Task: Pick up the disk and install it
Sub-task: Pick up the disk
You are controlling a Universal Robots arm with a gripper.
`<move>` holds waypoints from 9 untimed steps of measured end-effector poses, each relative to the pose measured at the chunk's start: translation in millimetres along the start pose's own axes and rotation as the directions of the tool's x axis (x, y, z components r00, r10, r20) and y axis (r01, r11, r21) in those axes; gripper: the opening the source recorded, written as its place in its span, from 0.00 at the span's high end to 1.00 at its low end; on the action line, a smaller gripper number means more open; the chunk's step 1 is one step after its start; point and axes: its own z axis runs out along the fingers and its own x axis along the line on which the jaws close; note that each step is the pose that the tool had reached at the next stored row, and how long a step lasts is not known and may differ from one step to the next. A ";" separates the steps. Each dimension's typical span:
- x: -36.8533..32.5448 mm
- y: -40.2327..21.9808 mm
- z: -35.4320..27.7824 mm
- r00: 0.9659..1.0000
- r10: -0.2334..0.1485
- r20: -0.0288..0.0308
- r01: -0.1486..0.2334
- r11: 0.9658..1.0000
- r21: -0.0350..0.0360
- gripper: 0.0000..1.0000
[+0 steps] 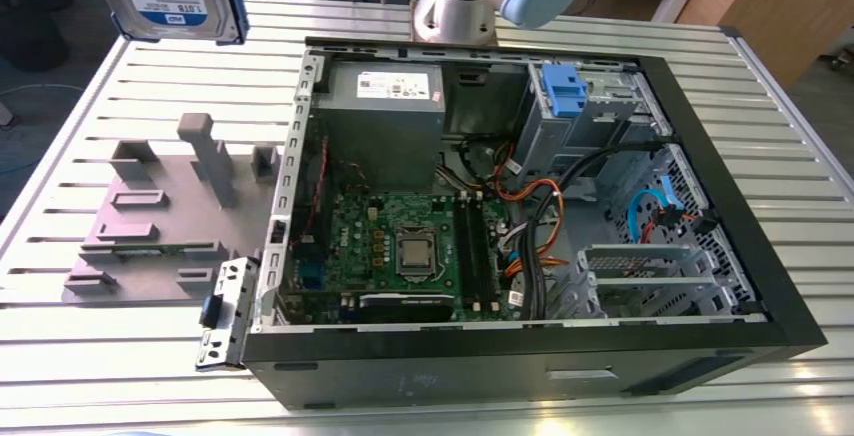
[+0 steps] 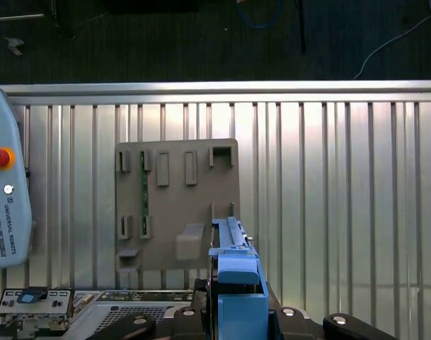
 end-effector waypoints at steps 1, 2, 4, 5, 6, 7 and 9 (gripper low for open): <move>0.0 -0.5 0.0 1.000 0.000 0.000 0.000 1.000 0.000 0.63; 0.0 -1.1 0.1 1.000 0.000 0.000 0.000 1.000 0.000 0.63; 0.0 -2.2 0.0 1.000 0.000 0.000 0.000 1.000 0.000 0.63; -0.1 -2.7 0.0 1.000 0.000 0.000 0.000 1.000 0.000 0.63; -0.1 -3.2 0.0 1.000 0.000 0.000 0.000 1.000 0.000 0.63; -0.1 -3.7 0.0 1.000 0.000 0.000 0.000 1.000 0.000 0.63; -0.1 -4.8 0.0 1.000 0.000 0.000 0.000 1.000 0.000 0.63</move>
